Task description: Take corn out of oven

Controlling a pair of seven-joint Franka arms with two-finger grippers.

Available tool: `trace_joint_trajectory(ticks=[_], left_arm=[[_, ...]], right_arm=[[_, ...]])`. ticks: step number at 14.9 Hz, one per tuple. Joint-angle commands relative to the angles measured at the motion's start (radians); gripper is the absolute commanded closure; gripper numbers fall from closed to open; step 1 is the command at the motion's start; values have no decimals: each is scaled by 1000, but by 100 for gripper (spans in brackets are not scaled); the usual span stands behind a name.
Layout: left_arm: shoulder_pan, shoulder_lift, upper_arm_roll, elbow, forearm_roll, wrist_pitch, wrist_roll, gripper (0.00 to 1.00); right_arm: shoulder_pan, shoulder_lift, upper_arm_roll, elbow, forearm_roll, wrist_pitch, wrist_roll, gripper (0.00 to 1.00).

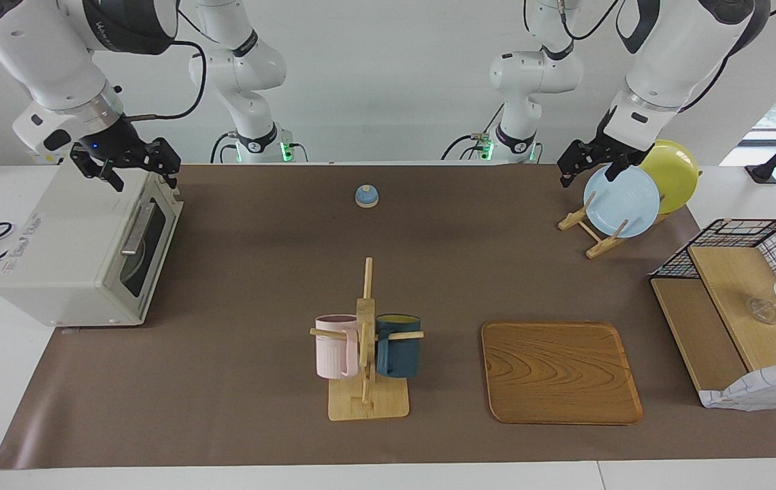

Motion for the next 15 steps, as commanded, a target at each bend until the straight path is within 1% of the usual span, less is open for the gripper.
trace_joint_trajectory(ticks=[1, 4, 7, 8, 9, 10, 11, 13, 14, 15], left_arm=[[11, 0, -7, 13, 6, -10, 3, 0], [11, 0, -7, 13, 6, -10, 3, 0], [11, 0, -7, 13, 6, -10, 3, 0], [11, 0, -7, 13, 6, -10, 3, 0], [11, 0, -7, 13, 6, -10, 3, 0], [11, 0, -7, 13, 6, -10, 3, 0], [11, 0, -7, 13, 6, -10, 3, 0], [11, 0, -7, 13, 6, -10, 3, 0], [11, 0, -7, 13, 6, -10, 3, 0], [11, 0, -7, 13, 6, -10, 3, 0]], right_arm=[[-11, -2, 7, 0, 1, 7, 9, 0], [-17, -4, 5, -3, 1, 6, 11, 0], [-22, -38, -4, -72, 3, 22, -14, 0], [-22, -44, -4, -86, 3, 42, -26, 4], [-20, -45, -4, -97, 3, 61, -29, 45], [-11, -47, -4, -101, -5, 70, -23, 91], [-10, -50, -2, -118, -26, 88, -23, 100], [-11, -100, 1, -243, -39, 217, -46, 100], [-11, -125, -1, -296, -40, 266, -42, 100], [-13, -137, -2, -333, -48, 291, -31, 100]])
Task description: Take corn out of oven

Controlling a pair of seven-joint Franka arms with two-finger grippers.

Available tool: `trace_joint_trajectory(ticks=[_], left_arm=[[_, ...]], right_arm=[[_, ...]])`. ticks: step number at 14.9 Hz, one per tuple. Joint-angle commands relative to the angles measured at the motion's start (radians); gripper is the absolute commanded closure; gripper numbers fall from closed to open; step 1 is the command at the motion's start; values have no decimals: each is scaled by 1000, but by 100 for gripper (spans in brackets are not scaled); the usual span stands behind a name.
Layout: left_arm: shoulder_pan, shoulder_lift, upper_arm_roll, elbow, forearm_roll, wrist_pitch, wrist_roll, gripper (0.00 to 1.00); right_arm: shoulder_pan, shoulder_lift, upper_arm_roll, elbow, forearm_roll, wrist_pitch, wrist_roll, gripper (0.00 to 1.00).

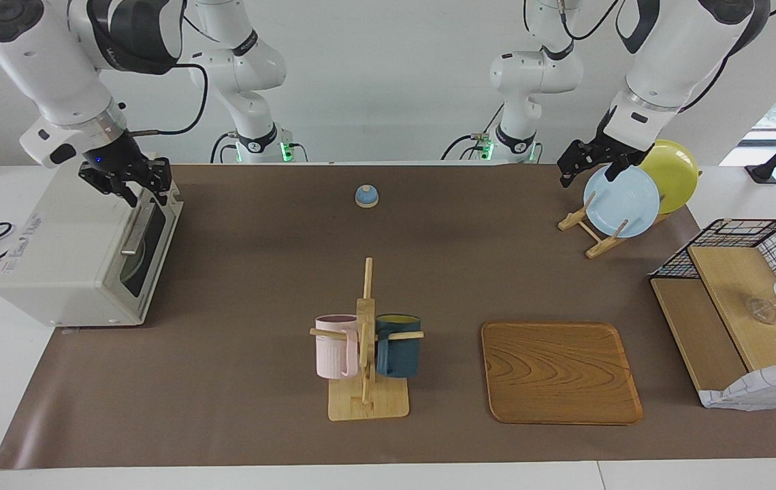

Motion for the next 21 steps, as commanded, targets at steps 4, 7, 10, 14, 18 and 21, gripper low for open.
trace_joint_trajectory(ticks=[4, 7, 10, 14, 18, 21], left_arm=[[11, -8, -7, 13, 6, -7, 4, 0], [11, -10, -7, 13, 6, -9, 3, 0], [11, -10, -7, 13, 6, -9, 3, 0], [11, -10, -7, 13, 6, -10, 3, 0], [11, -11, -7, 13, 6, -10, 3, 0], [11, -10, -7, 13, 6, -10, 3, 0]], right_arm=[[-60, -75, 5, -192, -67, 119, 79, 100], [-67, -66, 5, -209, -125, 135, 96, 100], [-82, -58, 6, -223, -125, 139, 119, 100], [-105, -43, 5, -238, -128, 168, 114, 100], [-122, -38, 6, -258, -127, 182, 122, 100], [-122, -37, 6, -264, -127, 188, 125, 100]])
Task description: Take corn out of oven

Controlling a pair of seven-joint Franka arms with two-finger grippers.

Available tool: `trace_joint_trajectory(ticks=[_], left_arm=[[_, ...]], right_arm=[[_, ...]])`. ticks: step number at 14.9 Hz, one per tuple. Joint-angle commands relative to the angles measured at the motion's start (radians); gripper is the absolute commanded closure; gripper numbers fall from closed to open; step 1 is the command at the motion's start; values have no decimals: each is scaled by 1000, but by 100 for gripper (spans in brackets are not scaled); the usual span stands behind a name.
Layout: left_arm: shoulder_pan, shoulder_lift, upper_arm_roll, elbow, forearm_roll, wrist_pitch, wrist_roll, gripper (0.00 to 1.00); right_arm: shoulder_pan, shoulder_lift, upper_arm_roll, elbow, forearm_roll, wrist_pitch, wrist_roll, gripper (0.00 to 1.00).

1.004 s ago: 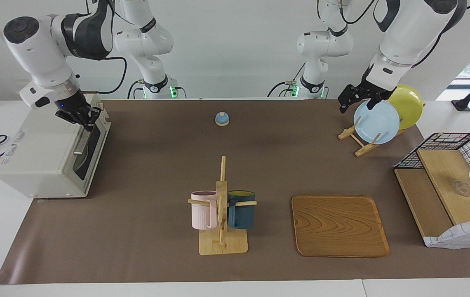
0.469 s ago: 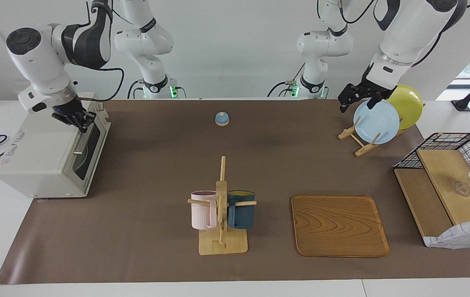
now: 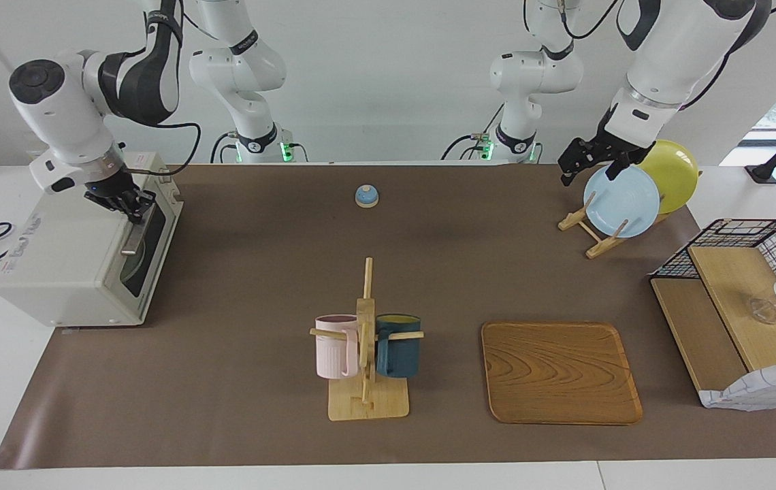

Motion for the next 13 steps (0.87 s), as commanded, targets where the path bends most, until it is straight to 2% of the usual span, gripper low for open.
trace_joint_trajectory(ticks=[1, 5, 7, 13], left_arm=[[11, -6, -7, 10, 6, -10, 3, 0], [11, -6, -7, 10, 6, -10, 3, 0], [11, -6, -7, 10, 6, -10, 3, 0], [11, -6, -7, 10, 6, -10, 3, 0]], right_arm=[[-14, -8, 12, -36, -10, 52, 19, 100], [19, -4, 13, -66, 1, 92, 45, 100], [29, 16, 15, -80, 2, 130, 42, 100], [144, 108, 16, -122, 5, 273, 48, 100]])
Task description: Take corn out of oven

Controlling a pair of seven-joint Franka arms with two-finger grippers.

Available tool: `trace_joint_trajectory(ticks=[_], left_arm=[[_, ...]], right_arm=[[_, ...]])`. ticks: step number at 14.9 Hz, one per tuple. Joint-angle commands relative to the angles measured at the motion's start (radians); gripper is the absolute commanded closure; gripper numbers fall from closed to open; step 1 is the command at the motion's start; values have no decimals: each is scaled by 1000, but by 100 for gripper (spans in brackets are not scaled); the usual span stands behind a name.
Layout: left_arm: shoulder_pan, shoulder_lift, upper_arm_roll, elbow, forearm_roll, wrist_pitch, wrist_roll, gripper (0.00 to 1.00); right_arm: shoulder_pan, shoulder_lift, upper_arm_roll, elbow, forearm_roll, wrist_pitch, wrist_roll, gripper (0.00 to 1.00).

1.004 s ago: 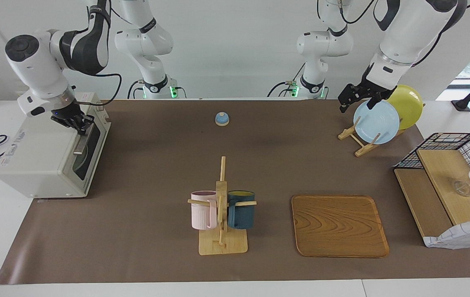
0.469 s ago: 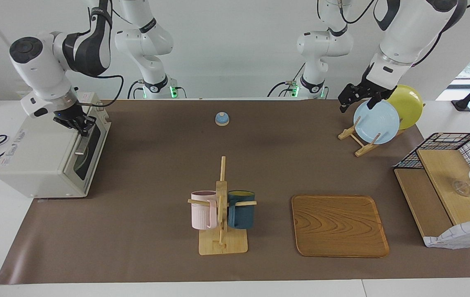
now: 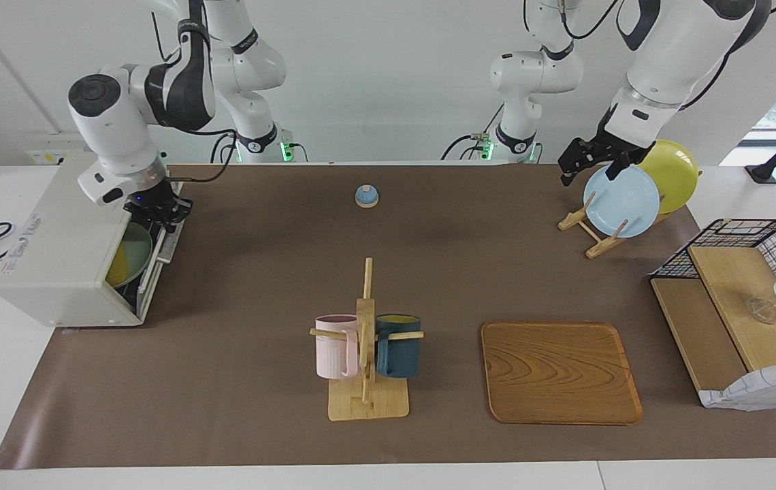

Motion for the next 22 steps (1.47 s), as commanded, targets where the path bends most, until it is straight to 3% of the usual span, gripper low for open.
trace_joint_trajectory(ticks=[1, 7, 9, 13, 15, 20, 21, 22], left_arm=[[11, -6, -7, 10, 6, -10, 3, 0], [11, -6, -7, 10, 6, -10, 3, 0], [11, -6, -7, 10, 6, -10, 3, 0], [11, -7, -7, 10, 6, -10, 3, 0], [11, -6, -7, 10, 6, -10, 3, 0], [11, -6, -7, 10, 6, -10, 3, 0], [11, -7, -7, 10, 6, -10, 3, 0], [11, -6, -7, 10, 6, -10, 3, 0]], right_arm=[[1, 120, -9, -14, -11, 154, -6, 100], [8, 160, -9, -120, -5, 352, -6, 100], [8, 193, -9, -120, 0, 369, 4, 100], [21, 200, -5, -115, 137, 354, 6, 100], [56, 199, -5, -97, 240, 293, 4, 100], [66, 173, -15, 128, 210, -31, 3, 100], [43, 171, -15, 150, 157, -65, 1, 78], [38, 170, -14, 150, 115, -68, 4, 70]])
